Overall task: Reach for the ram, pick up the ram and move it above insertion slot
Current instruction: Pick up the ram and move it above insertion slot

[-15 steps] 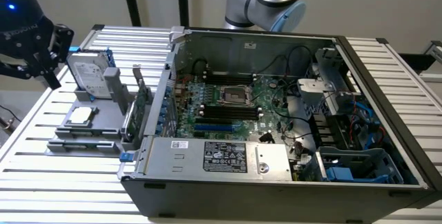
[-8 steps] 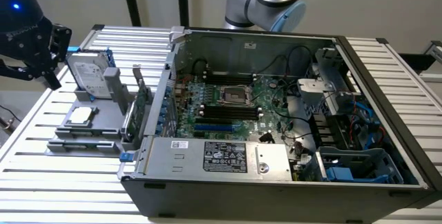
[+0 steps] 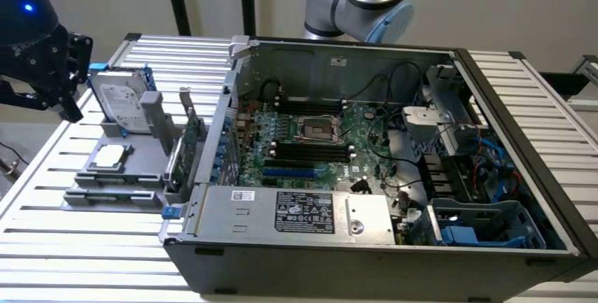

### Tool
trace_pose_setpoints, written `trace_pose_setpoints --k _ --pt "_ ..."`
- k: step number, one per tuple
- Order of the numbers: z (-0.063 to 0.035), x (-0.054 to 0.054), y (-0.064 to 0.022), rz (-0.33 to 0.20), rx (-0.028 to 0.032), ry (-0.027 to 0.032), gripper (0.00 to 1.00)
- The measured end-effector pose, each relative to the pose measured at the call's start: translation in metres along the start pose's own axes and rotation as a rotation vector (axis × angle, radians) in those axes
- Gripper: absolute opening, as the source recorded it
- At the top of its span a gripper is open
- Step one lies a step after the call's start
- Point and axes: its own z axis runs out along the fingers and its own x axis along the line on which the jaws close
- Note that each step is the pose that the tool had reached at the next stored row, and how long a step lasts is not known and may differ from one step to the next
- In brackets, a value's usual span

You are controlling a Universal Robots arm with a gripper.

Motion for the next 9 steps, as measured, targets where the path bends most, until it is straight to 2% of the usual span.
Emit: trace_pose_setpoints --k 9 --pt "0.0013 0.0 -0.0001 -0.163 0.0011 0.0063 0.11"
